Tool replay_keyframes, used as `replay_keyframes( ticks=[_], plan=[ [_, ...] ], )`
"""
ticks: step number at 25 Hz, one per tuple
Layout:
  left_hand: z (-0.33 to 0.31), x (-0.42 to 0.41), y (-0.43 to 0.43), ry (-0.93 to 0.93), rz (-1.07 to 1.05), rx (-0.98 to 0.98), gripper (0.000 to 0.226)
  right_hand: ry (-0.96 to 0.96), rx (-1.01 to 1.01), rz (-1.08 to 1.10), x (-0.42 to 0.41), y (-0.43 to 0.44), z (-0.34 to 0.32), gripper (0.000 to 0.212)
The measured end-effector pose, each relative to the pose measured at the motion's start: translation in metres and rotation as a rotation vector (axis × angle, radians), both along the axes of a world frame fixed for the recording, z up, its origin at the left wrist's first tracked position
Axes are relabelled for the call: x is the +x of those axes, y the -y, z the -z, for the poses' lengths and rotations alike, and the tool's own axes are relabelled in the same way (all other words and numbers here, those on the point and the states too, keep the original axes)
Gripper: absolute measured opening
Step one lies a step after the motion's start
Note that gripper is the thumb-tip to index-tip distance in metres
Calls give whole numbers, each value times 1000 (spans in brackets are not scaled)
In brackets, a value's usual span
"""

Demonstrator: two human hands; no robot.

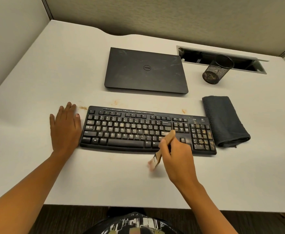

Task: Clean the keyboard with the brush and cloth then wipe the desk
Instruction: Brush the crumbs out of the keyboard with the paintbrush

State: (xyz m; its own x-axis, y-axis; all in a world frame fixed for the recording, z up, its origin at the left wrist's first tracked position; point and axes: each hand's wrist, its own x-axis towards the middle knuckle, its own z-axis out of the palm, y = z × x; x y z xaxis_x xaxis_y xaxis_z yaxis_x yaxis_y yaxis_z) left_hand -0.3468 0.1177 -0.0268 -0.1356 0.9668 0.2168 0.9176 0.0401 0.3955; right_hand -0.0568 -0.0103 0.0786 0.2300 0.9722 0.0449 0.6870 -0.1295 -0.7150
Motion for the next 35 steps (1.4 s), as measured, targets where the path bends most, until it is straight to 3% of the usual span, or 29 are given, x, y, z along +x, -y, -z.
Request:
replay_keyframes(
  ticks=[5,8,16,23,30,35],
  plan=[
    [0,0,0,7,-5,-7,41,-28,144,89,23,-11,-12,30],
    [0,0,0,11,-4,-7,42,77,252,142,66,-30,-22,16],
    [0,0,1,19,1,1,41,169,146,98,152,-54,-16,11],
    [0,0,0,1,-6,-1,41,208,148,-83,148,16,-18,19],
    [3,-1,-1,-7,0,-9,42,34,266,140,156,-22,-25,21],
    [2,-1,0,5,0,-10,43,25,144,87,156,-14,-21,46]
  ],
)
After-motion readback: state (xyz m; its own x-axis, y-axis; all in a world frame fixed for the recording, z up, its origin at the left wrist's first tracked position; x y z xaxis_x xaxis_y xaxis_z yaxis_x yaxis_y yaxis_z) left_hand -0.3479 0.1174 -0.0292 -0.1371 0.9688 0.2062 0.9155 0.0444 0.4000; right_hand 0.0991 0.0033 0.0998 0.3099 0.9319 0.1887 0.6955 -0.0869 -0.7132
